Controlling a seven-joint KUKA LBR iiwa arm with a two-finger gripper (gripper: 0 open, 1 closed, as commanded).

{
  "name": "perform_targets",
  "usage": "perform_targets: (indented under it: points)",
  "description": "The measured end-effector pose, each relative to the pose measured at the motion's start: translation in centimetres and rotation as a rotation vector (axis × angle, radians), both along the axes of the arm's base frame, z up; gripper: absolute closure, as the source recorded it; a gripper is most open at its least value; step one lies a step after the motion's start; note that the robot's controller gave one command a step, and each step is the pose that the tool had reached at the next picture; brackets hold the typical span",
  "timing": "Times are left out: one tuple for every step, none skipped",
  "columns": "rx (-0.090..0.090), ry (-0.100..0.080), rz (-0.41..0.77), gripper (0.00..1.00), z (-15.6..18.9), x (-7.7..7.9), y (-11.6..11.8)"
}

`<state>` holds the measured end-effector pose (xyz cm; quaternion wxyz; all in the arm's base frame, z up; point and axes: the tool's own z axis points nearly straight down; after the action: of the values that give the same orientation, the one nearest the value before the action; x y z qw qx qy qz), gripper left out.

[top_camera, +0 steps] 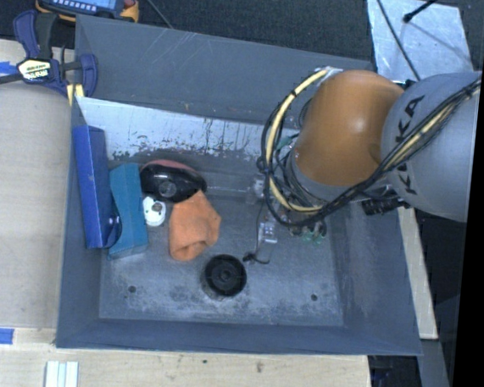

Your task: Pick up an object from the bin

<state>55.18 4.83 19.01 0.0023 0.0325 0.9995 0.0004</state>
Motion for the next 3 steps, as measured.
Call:
perform_targets:
  points:
    - [0.004, -0.001, 0.024, 0.00, -3.2, 0.1, 2.0]
    - [0.000, 0.001, -0.040, 0.00, -7.1, 0.3, 0.8]
    - [-0.002, 0.014, -0.046, 0.00, -11.0, 0.3, 1.4]
